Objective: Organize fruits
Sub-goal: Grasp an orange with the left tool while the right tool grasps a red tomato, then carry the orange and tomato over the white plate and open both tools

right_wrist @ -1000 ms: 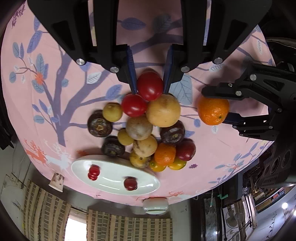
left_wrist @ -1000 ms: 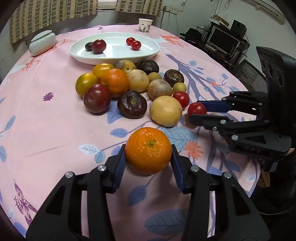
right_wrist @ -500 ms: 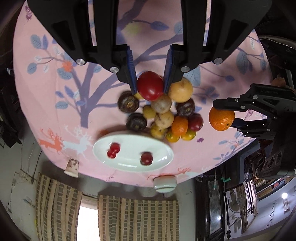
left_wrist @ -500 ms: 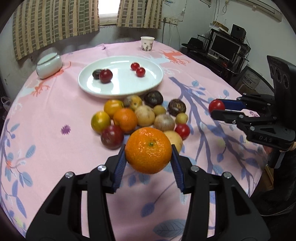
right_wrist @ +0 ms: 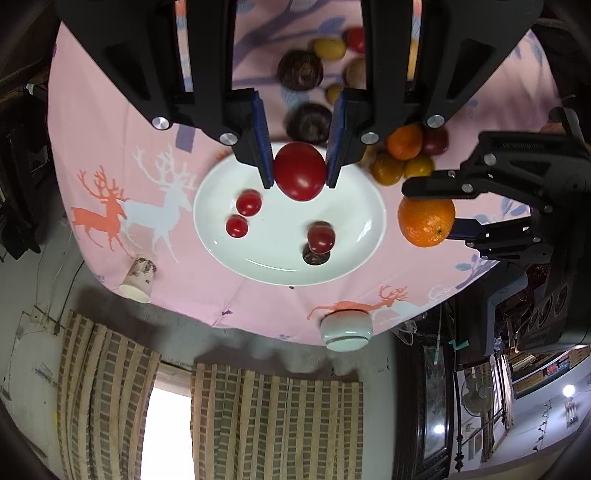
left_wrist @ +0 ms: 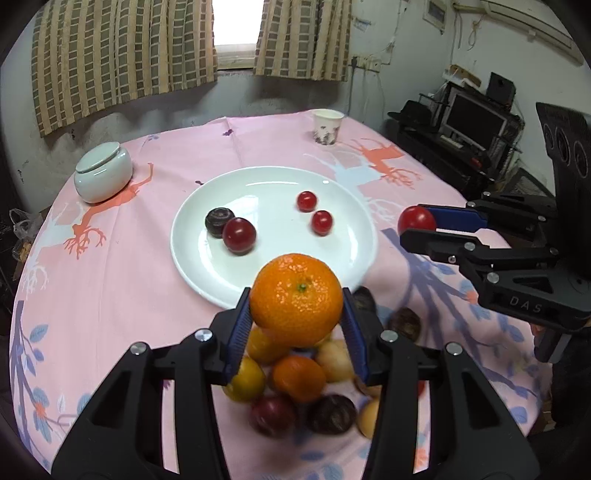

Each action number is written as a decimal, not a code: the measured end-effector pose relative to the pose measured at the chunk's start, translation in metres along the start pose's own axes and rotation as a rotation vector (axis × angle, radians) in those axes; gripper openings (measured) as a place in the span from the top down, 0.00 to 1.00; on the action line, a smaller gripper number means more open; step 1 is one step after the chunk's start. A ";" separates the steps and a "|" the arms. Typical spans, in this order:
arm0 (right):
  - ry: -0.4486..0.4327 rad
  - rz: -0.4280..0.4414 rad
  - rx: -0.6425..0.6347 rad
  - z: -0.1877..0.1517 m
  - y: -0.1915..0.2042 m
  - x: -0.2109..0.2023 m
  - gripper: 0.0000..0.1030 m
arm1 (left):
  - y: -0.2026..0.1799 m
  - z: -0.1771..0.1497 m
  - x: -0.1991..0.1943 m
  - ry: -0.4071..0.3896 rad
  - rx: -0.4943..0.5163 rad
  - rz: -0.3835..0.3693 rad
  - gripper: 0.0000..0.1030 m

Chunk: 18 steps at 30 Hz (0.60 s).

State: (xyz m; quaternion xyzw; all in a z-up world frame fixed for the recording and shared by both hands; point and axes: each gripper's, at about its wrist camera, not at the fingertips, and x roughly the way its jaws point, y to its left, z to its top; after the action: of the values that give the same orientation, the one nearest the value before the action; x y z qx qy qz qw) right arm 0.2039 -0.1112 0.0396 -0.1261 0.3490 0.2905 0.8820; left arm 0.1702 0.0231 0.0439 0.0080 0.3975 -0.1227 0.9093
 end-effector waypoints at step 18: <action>0.153 -0.044 0.076 -0.002 -0.030 0.107 0.71 | 0.044 0.017 0.094 0.127 -0.116 0.088 0.29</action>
State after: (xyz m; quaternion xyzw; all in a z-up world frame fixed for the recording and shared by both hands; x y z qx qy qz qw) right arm 0.2840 -0.0909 -0.0355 -0.1222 0.4233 0.2472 0.8630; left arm 0.2542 0.0439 -0.0158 -0.0193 0.4603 -0.0587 0.8856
